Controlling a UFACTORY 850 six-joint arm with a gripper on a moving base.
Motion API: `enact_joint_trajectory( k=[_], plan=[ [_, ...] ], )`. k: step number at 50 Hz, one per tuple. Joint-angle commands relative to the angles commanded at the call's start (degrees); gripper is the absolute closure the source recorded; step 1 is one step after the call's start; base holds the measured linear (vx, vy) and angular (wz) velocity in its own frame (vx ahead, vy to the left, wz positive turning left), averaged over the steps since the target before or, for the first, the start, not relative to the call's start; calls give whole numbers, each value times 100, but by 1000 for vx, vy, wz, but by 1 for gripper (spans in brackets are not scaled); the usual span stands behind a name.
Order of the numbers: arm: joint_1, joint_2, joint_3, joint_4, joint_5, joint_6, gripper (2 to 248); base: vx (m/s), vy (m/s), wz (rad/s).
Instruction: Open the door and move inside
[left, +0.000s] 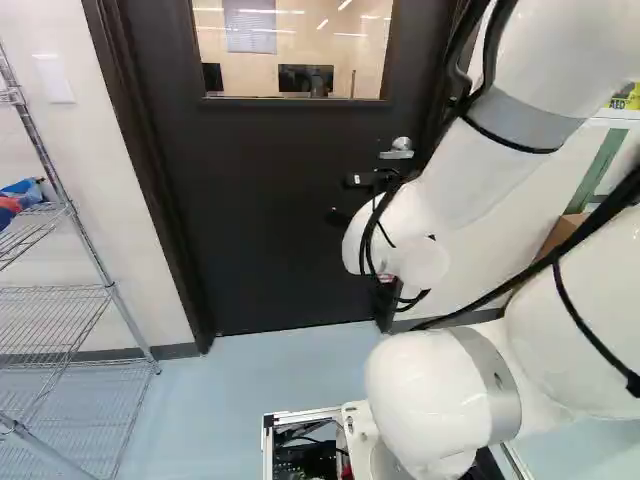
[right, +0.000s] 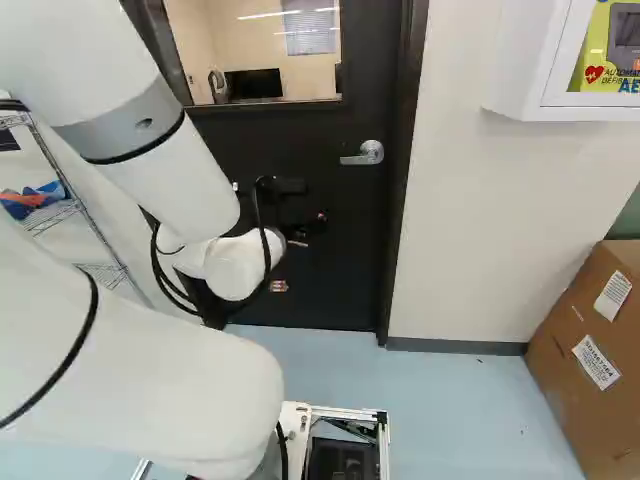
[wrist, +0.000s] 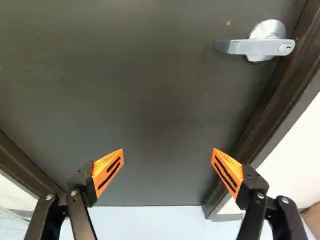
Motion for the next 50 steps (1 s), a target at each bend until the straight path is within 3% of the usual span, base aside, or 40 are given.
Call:
enact_joint_trajectory(
  k=[50],
  plan=[
    [-254, -30, -727, 0, 0, 0, 3, 0, 0, 0]
  ],
)
